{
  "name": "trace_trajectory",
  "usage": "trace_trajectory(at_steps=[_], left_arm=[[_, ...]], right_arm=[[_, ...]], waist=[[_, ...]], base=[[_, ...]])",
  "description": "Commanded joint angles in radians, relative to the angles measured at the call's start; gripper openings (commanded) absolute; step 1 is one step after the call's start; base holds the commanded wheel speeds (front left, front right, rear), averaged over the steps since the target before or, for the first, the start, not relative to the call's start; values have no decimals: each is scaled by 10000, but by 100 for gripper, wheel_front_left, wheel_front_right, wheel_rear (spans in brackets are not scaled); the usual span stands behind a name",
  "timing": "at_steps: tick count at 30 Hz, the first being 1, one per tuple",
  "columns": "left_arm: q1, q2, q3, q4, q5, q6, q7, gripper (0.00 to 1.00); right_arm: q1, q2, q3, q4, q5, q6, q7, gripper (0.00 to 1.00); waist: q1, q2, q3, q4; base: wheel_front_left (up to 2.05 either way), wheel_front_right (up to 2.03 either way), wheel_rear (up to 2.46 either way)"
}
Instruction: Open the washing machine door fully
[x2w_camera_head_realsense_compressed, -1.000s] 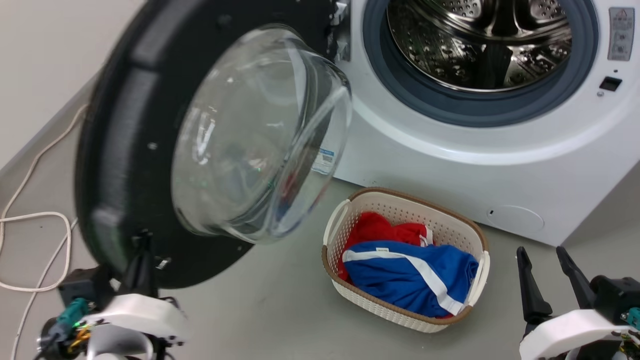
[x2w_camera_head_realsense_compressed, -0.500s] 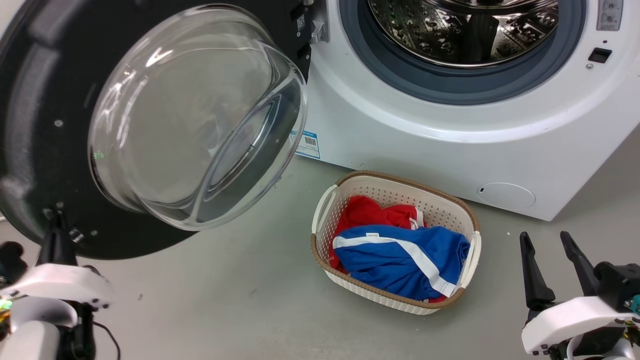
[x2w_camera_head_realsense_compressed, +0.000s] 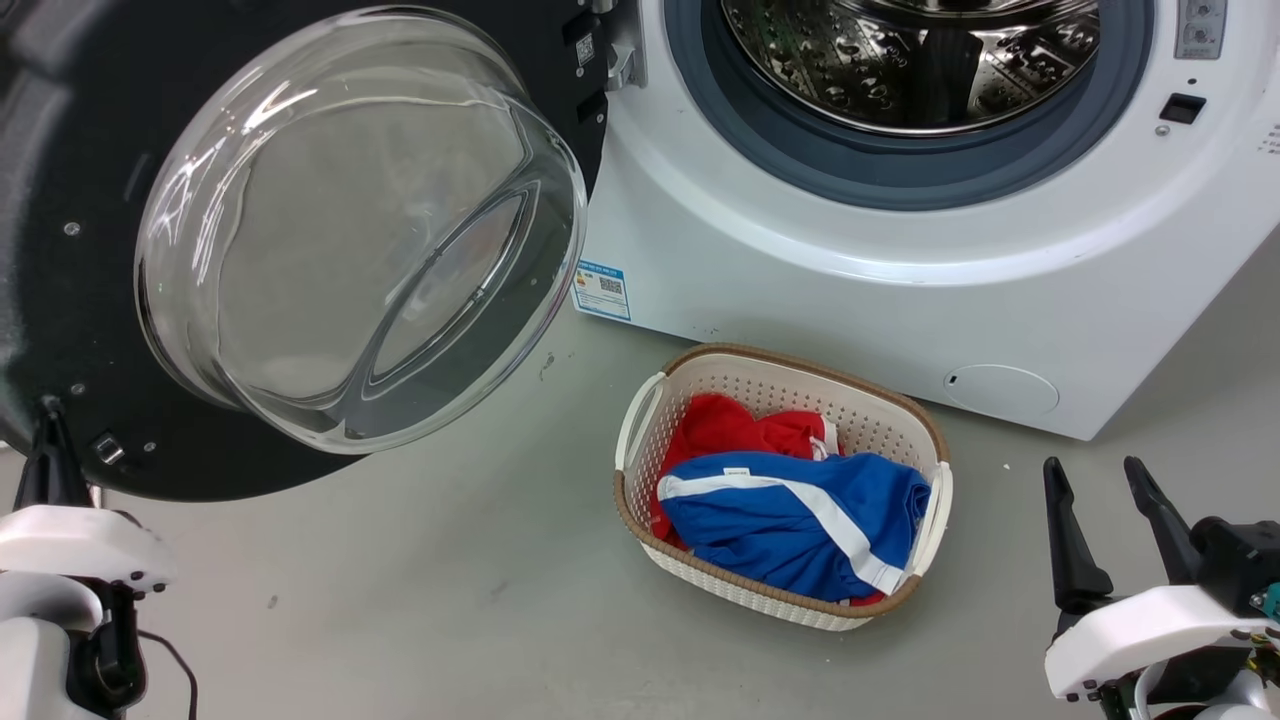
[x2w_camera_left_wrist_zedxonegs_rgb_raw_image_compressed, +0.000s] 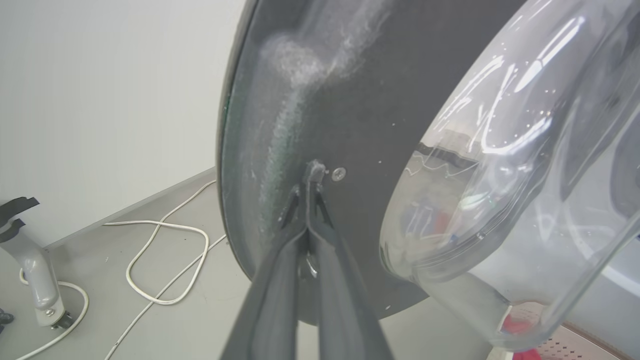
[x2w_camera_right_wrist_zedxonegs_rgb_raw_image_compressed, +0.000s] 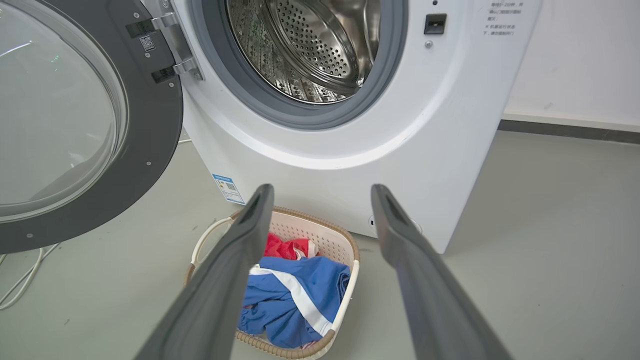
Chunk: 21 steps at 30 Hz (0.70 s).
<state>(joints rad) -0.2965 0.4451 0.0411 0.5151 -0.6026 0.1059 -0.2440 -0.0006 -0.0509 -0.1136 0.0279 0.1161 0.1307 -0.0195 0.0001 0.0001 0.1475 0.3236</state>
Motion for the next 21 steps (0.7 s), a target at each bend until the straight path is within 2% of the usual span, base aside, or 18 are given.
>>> trace_trajectory(at_steps=[1, 5, 10, 16, 21], left_arm=[[-81, 39, 63, 101, 12, 7, -51, 0], [171, 15, -4, 34, 210, 11, -143, 0], [756, -139, -120, -605, 555, 268, -178, 0], [1922, -296, -466, -2083, 1116, 750, -159, 0], [2860, -326, -819, -3529, 1461, 1131, 267, 0]], right_arm=[[-67, 11, -27, 26, 40, 1, -66, 100], [59, 11, -20, 149, 90, 1, -142, 100], [241, 11, 18, 303, 242, 1, -264, 100], [514, 11, 72, 531, 449, 1, -375, 100], [676, 11, 95, 604, 444, 1, -444, 100]], waist=[[-1, -1, -57, 8], [-1, -1, -291, 38], [-1, -1, -740, 76], [-1, -1, -1337, 93], [-1, -1, -1613, 42]], base=[[0, 0, 0], [0, 0, 0], [0, 0, 0], [0, 0, 0], [0, 0, 0]])
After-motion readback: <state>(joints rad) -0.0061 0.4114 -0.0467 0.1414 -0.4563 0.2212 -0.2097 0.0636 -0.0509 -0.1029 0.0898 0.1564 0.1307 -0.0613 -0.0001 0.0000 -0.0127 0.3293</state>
